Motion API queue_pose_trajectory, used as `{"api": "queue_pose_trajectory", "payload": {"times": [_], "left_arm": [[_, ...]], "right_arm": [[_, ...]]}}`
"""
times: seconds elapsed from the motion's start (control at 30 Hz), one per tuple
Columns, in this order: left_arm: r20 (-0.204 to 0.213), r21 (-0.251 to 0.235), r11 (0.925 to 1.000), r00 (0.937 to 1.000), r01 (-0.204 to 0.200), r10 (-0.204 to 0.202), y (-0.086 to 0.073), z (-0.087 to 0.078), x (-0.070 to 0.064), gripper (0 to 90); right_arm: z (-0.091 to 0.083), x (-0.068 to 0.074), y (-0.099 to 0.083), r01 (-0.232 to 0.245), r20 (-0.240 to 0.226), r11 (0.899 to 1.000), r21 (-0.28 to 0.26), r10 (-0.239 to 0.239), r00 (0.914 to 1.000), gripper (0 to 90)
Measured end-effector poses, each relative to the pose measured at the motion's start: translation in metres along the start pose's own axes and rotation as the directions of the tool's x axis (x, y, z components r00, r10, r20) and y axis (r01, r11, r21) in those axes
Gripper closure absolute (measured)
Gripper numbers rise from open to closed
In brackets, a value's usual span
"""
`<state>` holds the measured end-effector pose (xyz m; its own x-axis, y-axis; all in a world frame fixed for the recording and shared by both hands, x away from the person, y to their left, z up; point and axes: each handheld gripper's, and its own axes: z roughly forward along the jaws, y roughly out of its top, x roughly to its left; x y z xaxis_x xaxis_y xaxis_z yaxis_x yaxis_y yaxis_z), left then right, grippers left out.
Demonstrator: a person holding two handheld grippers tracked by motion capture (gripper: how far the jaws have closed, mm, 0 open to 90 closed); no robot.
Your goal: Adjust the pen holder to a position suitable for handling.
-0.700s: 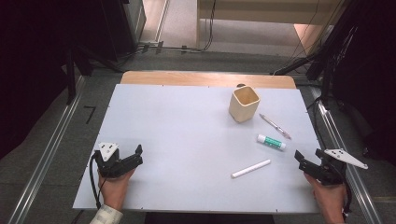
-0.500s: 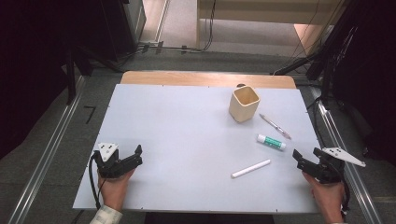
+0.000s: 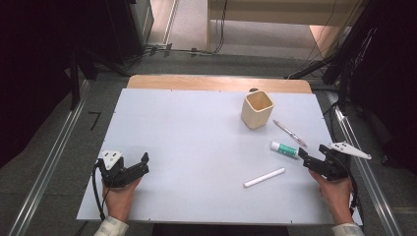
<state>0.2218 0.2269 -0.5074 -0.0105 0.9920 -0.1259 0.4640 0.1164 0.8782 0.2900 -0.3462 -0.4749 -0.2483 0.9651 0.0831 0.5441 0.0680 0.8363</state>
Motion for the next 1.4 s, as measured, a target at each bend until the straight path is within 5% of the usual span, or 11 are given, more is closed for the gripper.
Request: {"api": "queue_pose_trajectory", "payload": {"times": [0.53, 1.4], "left_arm": [[0.004, -0.001, 1.0000, 1.0000, 0.000, 0.000, -0.001, 0.001, -0.001, 5.2], [0.017, 0.002, 1.0000, 0.9998, 0.000, 0.000, -0.001, 0.002, -0.002, 5.2]], "right_arm": [[0.024, 0.012, 0.023, 0.021, -0.020, 1.000, 0.017, -0.021, 0.9996, 18.6], [0.080, 0.037, 0.093, 0.055, -0.021, 0.998, -0.002, -0.055, 0.9982, 26.8]]}}
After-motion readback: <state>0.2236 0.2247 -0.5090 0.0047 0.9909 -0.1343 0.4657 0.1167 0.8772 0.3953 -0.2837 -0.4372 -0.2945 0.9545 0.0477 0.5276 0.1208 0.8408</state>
